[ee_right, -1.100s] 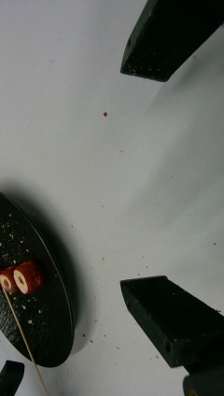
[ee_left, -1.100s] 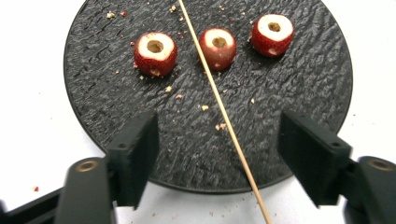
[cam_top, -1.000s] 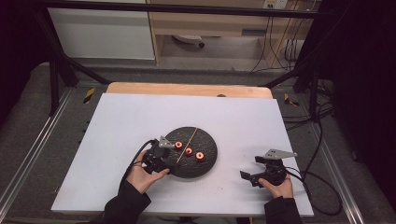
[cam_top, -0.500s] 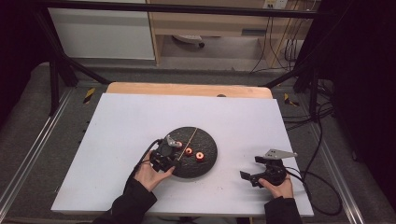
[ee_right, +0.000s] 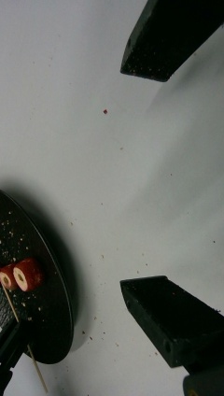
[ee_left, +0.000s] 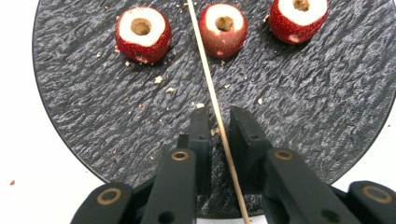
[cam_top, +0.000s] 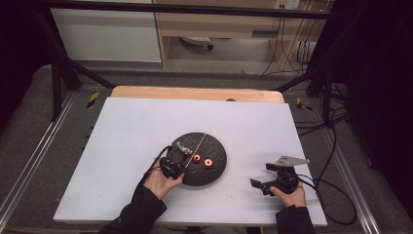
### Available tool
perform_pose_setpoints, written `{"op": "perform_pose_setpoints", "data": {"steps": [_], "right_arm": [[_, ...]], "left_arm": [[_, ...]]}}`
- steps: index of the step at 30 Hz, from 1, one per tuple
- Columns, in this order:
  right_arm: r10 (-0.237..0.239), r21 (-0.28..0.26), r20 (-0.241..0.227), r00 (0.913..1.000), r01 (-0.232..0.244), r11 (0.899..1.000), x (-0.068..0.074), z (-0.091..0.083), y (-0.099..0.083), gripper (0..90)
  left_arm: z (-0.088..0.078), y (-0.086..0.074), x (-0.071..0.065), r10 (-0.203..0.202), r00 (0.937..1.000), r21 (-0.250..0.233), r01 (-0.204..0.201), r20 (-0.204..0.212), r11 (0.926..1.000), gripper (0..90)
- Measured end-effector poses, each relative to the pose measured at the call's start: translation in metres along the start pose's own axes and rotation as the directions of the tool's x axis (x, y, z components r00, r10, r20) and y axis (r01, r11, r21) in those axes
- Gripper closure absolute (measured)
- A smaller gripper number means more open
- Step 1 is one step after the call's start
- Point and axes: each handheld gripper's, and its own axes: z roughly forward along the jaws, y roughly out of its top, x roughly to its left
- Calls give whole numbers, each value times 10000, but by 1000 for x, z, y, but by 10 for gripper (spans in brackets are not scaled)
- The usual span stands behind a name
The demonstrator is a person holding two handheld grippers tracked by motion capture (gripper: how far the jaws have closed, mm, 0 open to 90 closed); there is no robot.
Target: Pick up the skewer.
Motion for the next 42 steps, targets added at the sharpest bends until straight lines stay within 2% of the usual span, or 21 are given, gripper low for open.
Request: {"op": "perform_pose_setpoints", "data": {"steps": [6,12,17,24,27,32,34,42], "right_arm": [[9,5,-17,10000,-9,10000,0,0,0,8],[-3,18,-31,10000,3,10000,0,0,0,8],[-6,23,-36,10000,6,10000,0,0,0,8],[4,8,-13,10000,-4,10000,0,0,0,8],[3,7,-6,10000,-3,10000,0,0,0,8],[-30,20,31,10000,30,10000,0,0,0,8],[-27,21,37,10000,27,10000,0,0,0,8],[-22,21,59,10000,22,10000,0,0,0,7]], "left_arm": [[1,0,-1,-127,9998,54,128,-158,9999,831],[1,0,-1,-445,9987,-23,445,-230,9990,875],[0,-1,-1,-460,9985,-124,457,-303,9989,880],[-9,-5,2,-432,9988,-647,416,-237,9970,882],[-14,-8,4,-239,9995,-919,221,-192,9955,882],[-21,-17,12,7,9998,-1315,21,211,9913,882],[-23,-21,15,61,9992,-1481,-2,395,9890,882],[-33,-40,27,288,9972,-2198,-131,687,9755,882]]}}
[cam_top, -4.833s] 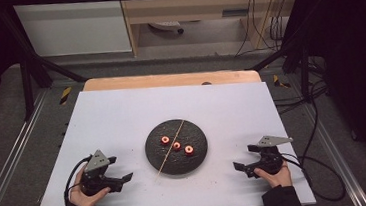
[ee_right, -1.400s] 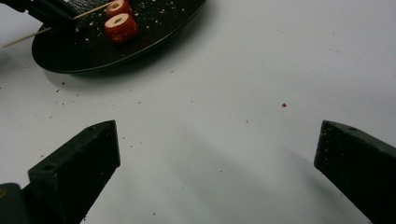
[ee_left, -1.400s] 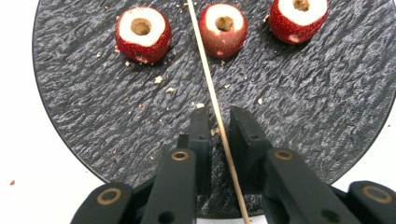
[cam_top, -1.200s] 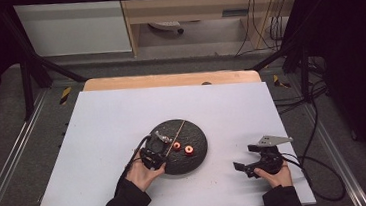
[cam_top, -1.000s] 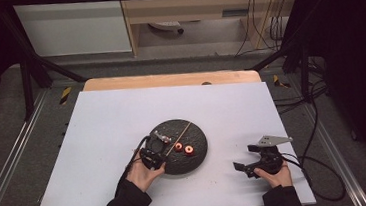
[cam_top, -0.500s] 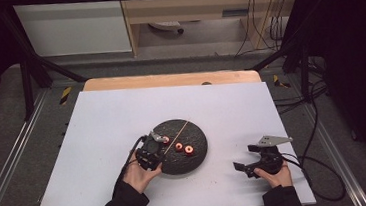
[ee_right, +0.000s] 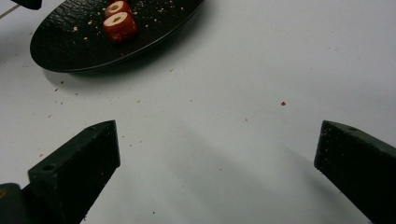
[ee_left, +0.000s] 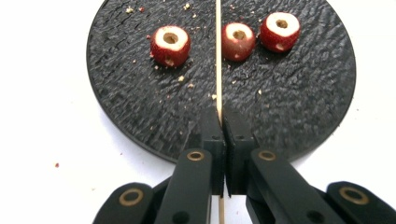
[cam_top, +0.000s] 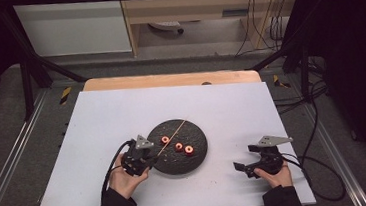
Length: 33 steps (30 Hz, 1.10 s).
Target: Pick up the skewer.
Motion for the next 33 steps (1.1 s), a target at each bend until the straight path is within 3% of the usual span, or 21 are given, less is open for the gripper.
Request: {"op": "perform_pose_setpoints", "data": {"steps": [8,15,33], "right_arm": [[4,-15,49,10000,-4,10000,0,0,0,6],[87,72,163,9998,-88,9999,1,1,1,6],[-89,345,404,9991,75,9994,14,6,16,5]], "left_arm": [[-12,-19,8,337,9993,-679,-325,165,9972,881],[-22,-34,14,255,9994,-1187,-226,230,9927,882],[-35,-61,21,248,9981,-1818,-141,563,9832,882]]}}
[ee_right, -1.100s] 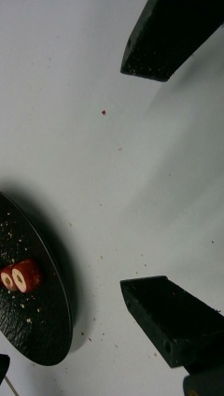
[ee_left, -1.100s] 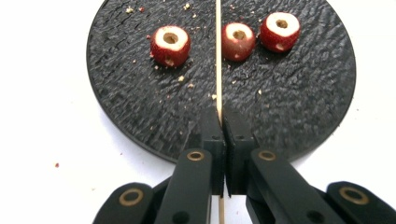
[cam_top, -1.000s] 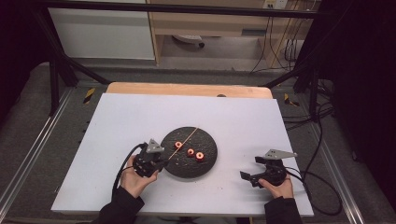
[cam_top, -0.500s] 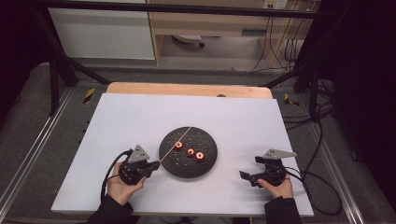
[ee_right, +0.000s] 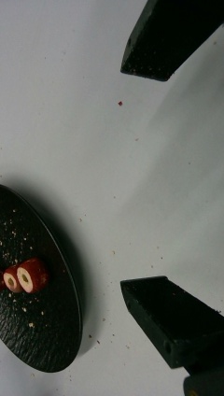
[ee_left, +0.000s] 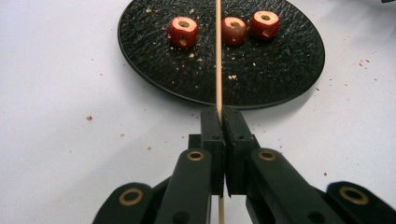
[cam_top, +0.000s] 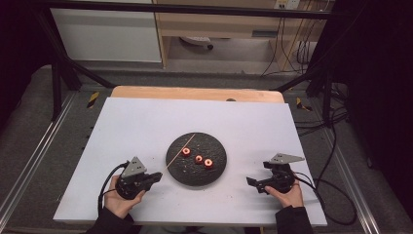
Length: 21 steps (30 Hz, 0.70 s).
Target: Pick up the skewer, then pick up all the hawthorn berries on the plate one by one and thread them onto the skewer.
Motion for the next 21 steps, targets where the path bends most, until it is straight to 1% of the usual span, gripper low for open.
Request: {"op": "perform_pose_setpoints", "data": {"steps": [2,6,8,17,21], "right_arm": [[-131,-6,9,9999,131,9999,2,1,3,5],[-192,101,10,9998,192,9998,8,4,9,5],[-249,145,29,9997,248,9996,10,7,12,5],[-569,623,141,9983,559,9965,26,15,29,5],[-677,810,108,9976,666,9945,31,21,40,9]], "left_arm": [[-1,-2,1,-13,10000,1,13,18,10000,881],[-2,-5,2,-51,10000,-43,51,81,10000,881],[-3,-5,2,-48,10000,-141,49,80,9999,881],[-2,-10,2,-53,9997,-141,56,219,9999,881],[-2,-10,3,-50,9998,-114,52,169,9999,881]]}}
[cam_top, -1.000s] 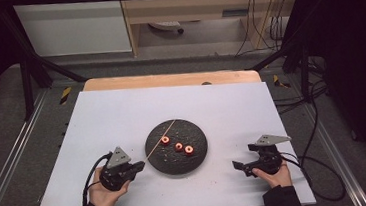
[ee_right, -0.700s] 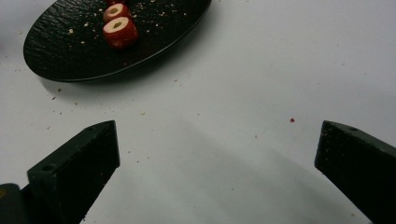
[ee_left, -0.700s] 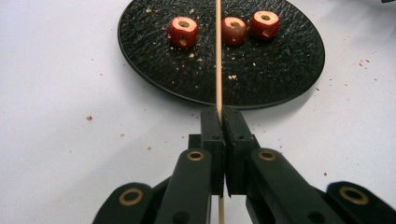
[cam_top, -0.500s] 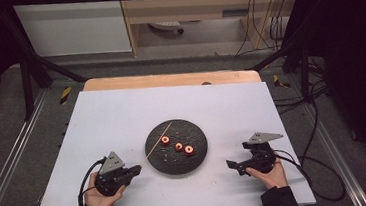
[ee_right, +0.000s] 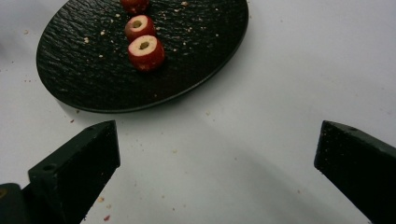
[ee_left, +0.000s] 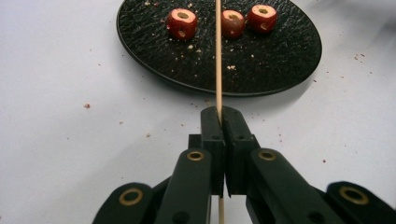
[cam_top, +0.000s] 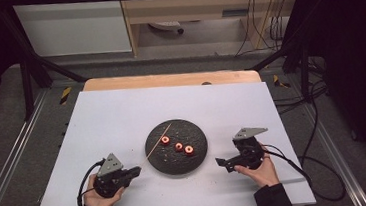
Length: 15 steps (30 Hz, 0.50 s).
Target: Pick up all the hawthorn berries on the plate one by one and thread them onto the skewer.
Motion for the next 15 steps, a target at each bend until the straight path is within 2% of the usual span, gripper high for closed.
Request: {"op": "perform_pose_setpoints", "data": {"steps": [6,10,15], "right_arm": [[-370,555,-15,9993,371,9978,10,10,22,19],[-534,724,3,9986,533,9960,15,15,39,32],[-848,1022,-210,9962,865,9910,22,25,59,67]], "left_arm": [[0,0,0,-17,10000,-37,17,-50,10000,881],[-1,0,0,15,10000,-102,-16,-66,9999,881],[0,-1,1,5,10000,-73,-5,-62,10000,881]]}}
